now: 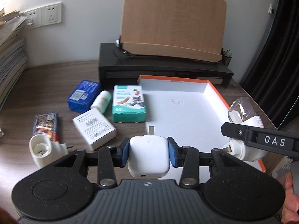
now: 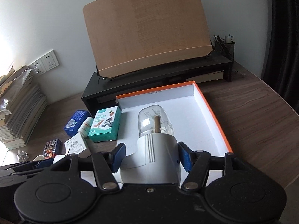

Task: Organize rigid objects
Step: 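Carry the charger in the left tool and bulb device in the right tool over the orange-rimmed box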

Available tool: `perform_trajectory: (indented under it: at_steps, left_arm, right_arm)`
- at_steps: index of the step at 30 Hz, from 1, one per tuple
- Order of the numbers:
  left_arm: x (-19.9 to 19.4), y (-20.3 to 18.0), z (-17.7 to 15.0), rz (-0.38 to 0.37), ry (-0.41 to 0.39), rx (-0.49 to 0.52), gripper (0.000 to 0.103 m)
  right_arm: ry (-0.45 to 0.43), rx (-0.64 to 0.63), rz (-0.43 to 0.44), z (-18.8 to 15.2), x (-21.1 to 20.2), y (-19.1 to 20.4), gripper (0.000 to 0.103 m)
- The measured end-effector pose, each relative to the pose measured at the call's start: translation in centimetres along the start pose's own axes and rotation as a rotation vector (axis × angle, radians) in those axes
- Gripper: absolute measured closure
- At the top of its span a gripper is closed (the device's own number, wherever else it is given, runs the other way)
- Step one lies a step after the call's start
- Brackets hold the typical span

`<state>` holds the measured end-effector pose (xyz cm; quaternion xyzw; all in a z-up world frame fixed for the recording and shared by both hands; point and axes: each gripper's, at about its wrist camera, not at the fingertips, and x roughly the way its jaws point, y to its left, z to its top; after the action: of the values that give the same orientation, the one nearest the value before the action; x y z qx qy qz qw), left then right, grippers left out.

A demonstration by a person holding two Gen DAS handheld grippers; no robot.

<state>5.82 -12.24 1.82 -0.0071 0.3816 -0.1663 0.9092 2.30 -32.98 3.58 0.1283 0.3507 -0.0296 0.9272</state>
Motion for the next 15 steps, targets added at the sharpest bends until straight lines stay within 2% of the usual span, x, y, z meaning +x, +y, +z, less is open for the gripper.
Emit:
perform_trajectory:
  at_steps: [7, 15]
  left_arm:
    - [2.2, -3.3, 1.8, -0.005, -0.005, -0.002, 0.061]
    - [4.6, -6.2, 3.7, 0.048, -0.021, -0.04, 0.061]
  right_arm:
    - [-0.023, -0.015, 0.02, 2.4, 0.7, -3.4, 0.029]
    - [-0.012, -0.047, 0.082, 5.0, 3.0, -6.7, 0.029]
